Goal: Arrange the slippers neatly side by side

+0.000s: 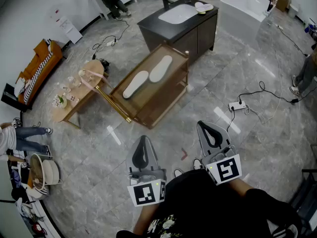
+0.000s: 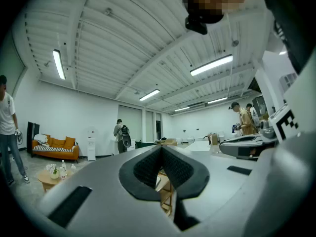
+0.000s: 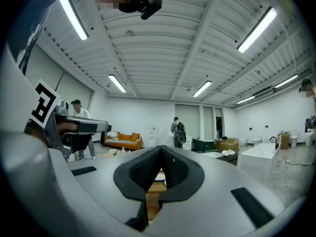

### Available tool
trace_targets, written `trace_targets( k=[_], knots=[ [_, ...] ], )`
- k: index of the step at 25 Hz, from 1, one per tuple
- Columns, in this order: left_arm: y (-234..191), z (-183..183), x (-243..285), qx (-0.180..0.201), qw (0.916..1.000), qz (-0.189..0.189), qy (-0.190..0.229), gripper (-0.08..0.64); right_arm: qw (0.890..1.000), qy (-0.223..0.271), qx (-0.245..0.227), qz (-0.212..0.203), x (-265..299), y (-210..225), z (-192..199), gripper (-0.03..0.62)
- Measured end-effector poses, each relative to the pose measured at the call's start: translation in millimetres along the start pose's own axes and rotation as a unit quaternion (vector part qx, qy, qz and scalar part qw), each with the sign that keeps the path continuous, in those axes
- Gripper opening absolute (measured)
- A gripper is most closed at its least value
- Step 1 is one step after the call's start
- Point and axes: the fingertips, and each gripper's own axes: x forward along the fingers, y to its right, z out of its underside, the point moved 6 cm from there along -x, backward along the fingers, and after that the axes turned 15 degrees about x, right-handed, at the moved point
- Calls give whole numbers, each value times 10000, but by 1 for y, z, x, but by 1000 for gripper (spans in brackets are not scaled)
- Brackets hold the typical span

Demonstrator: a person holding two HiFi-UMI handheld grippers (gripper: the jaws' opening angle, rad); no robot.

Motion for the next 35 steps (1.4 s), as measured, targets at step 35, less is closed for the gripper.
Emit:
trace_targets(
  k=[35],
  knots=[
    [40, 17, -16, 283, 9966, -649, -415, 2, 9963, 59, 242, -820, 0, 33, 12, -2]
  ],
)
